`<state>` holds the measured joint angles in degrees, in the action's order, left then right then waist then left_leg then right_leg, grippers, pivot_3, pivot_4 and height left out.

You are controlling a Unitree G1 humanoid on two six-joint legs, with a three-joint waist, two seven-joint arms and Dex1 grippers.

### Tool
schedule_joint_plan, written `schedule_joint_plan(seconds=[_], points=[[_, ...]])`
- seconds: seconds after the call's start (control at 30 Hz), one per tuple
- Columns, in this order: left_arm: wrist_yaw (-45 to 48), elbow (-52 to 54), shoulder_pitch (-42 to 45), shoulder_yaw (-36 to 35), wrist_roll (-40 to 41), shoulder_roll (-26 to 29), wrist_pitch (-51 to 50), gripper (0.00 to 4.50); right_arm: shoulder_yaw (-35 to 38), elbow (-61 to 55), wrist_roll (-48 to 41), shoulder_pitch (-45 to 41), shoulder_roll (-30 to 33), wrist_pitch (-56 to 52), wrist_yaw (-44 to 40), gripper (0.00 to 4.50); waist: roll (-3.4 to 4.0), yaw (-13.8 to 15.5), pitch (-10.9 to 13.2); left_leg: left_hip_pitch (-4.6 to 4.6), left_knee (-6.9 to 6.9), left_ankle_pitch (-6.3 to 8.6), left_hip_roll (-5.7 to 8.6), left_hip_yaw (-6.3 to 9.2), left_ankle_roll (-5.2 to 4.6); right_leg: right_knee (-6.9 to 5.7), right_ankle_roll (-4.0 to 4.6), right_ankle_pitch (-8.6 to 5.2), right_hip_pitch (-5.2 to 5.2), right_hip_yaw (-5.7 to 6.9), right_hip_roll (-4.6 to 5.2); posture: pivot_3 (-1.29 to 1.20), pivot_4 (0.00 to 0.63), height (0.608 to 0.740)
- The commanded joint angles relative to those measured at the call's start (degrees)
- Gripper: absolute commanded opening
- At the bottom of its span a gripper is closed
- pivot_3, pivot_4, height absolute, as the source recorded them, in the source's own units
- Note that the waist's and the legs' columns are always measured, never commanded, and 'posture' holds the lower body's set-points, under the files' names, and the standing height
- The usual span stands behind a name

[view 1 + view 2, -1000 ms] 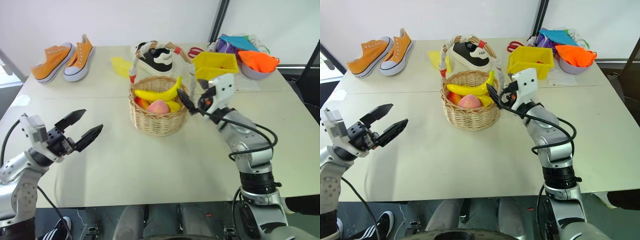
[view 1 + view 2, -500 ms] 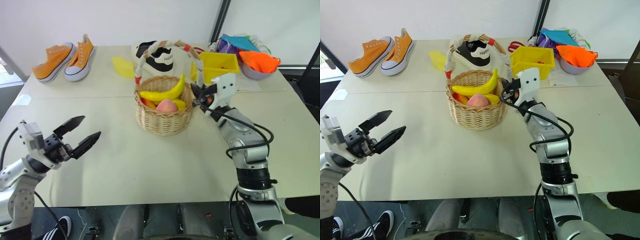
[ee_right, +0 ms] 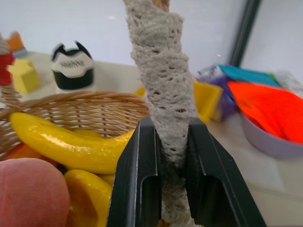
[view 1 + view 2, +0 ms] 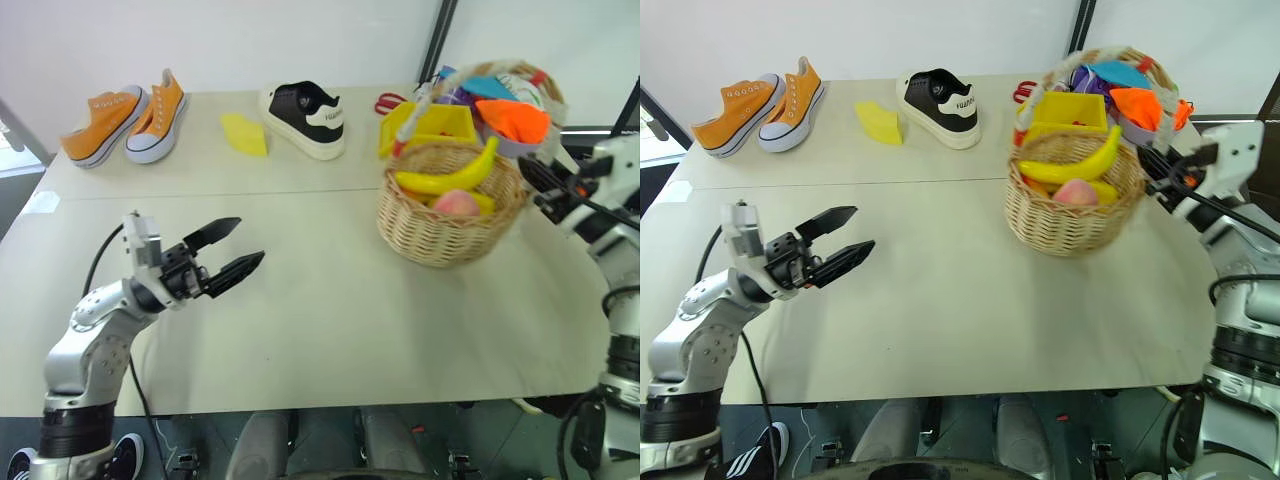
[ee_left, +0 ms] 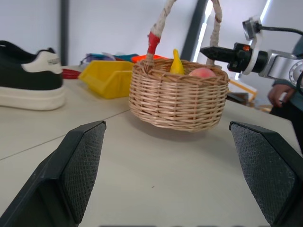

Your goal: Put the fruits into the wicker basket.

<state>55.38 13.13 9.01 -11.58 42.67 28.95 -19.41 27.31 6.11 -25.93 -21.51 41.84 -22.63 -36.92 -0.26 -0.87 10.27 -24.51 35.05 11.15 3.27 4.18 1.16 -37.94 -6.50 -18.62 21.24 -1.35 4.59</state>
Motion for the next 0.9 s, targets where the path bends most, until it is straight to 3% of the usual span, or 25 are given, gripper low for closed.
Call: schedule_joint_plan(seconds=[0.03, 0.33, 0.6, 0.63, 0.9], points=[[0.40, -1.40, 2.54, 1.71, -1.30, -0.97, 1.22, 4.50, 4.79, 3.17, 1.00, 0.83, 2.46, 5.92, 0.20, 0.10, 0.02, -0.03, -0.01, 0.01, 0.00, 0.00, 0.00, -0.03, 0.00, -0.02, 0.00, 0.00, -0.01, -0.01, 0.00, 0.00, 0.150, 0.740], [1.84, -3.35, 4.36, 2.56, -2.30, -1.24, 1.09, 4.50, 5.51, 7.33, 3.54, 2.62, 0.98, 13.63, 5.05, 0.10, 0.02, 0.13, -0.01, 0.03, 0.04, 0.00, -0.01, -0.08, -0.01, -0.05, -0.01, 0.00, -0.01, -0.03, -0.02, 0.00, 0.150, 0.740], [2.21, -3.66, 3.82, 2.79, -2.99, -1.66, 1.63, 4.50, 6.76, 2.89, 3.49, 5.13, -3.60, 16.70, 11.42, 4.17, 0.02, 0.16, -0.01, 0.04, 0.04, 0.00, -0.01, -0.06, 0.00, -0.05, -0.01, 0.00, -0.02, -0.06, -0.01, 0.00, 0.150, 0.740], [2.18, -3.67, 3.77, 2.77, -3.02, -1.78, 1.68, 4.50, 7.17, 1.61, 3.80, 5.59, -4.63, 17.26, 13.34, 4.44, 0.02, 0.17, -0.01, 0.04, 0.04, 0.00, -0.01, -0.04, 0.00, -0.05, -0.01, 0.00, -0.02, -0.06, -0.01, 0.00, 0.150, 0.740], [2.82, -4.92, 3.47, 2.95, -3.92, -2.05, 2.49, 4.50, 6.47, -18.57, 8.09, 11.44, -17.12, 22.75, 28.82, 4.44, 0.05, 0.09, -0.02, 0.04, 0.03, 0.00, -0.01, -0.04, 0.00, -0.09, -0.02, 0.00, 0.03, -0.09, -0.02, 0.00, 0.150, 0.740]])
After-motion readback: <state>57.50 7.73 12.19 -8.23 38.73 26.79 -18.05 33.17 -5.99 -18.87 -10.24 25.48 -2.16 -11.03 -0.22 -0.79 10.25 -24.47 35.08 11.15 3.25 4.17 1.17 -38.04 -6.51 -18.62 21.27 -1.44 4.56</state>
